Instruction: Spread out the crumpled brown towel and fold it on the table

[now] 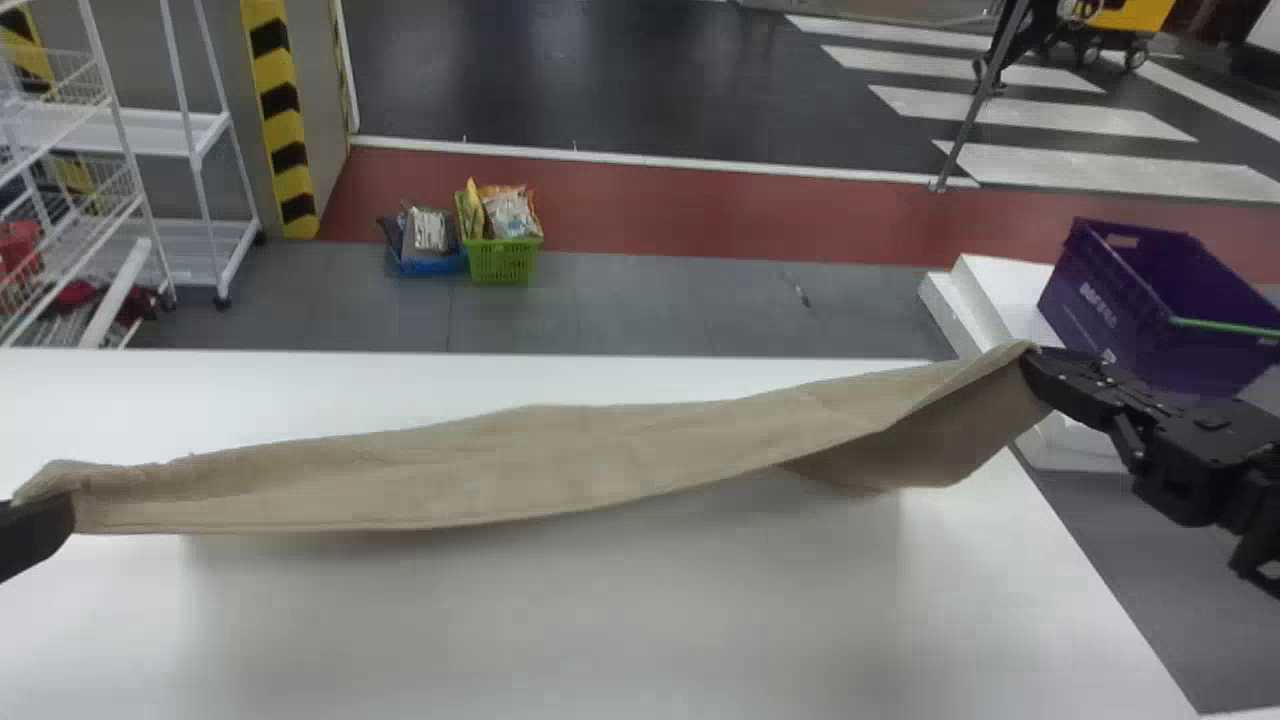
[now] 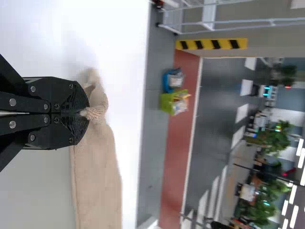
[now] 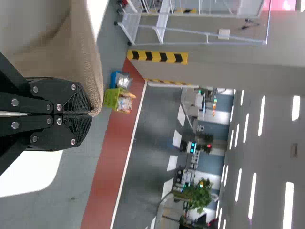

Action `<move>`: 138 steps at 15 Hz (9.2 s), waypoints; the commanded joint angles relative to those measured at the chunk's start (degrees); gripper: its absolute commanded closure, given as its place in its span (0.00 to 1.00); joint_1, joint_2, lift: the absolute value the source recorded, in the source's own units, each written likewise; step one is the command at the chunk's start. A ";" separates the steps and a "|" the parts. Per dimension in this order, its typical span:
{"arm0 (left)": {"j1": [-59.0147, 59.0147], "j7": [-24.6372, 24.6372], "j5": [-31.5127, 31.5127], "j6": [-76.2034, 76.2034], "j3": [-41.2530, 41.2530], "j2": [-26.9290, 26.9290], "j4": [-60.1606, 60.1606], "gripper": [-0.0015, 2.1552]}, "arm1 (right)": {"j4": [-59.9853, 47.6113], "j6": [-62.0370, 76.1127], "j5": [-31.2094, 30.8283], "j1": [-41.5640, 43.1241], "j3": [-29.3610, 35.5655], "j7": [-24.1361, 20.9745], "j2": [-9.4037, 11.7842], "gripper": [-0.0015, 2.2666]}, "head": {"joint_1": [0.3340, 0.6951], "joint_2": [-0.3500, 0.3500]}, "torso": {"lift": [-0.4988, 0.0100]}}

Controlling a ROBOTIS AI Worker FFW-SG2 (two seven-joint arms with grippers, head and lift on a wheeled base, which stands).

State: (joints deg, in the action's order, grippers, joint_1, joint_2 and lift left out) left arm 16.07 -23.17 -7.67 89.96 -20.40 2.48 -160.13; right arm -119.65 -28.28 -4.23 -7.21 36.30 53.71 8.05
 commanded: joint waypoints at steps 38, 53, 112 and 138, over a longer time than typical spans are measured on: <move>15.22 1.99 0.46 -13.01 -14.14 -2.63 8.51 0.02 | 2.23 8.63 -1.57 -20.74 5.97 18.36 0.57 0.04 | 1.00 0.44 | 0.73; -12.73 -8.91 18.56 -39.90 5.81 1.03 42.88 0.03 | 23.06 -14.39 -8.33 12.75 -0.53 16.95 -1.81 0.13 | 1.00 0.39 | 0.73; -26.09 -22.62 25.24 -42.54 7.13 10.00 71.27 0.33 | 46.61 -14.22 -19.50 27.43 -9.85 19.77 8.57 0.58 | 1.00 0.42 | 0.73; -9.83 -22.09 19.97 -35.51 -3.41 7.62 44.29 0.50 | 24.99 -15.80 -15.80 16.88 -5.28 22.84 4.52 0.58 | 1.00 0.51 | 0.73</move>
State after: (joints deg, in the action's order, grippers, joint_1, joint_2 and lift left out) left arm 5.34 -45.22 12.85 54.44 -23.22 10.18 -114.81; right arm -92.92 -43.97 -20.90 11.33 29.76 76.05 12.58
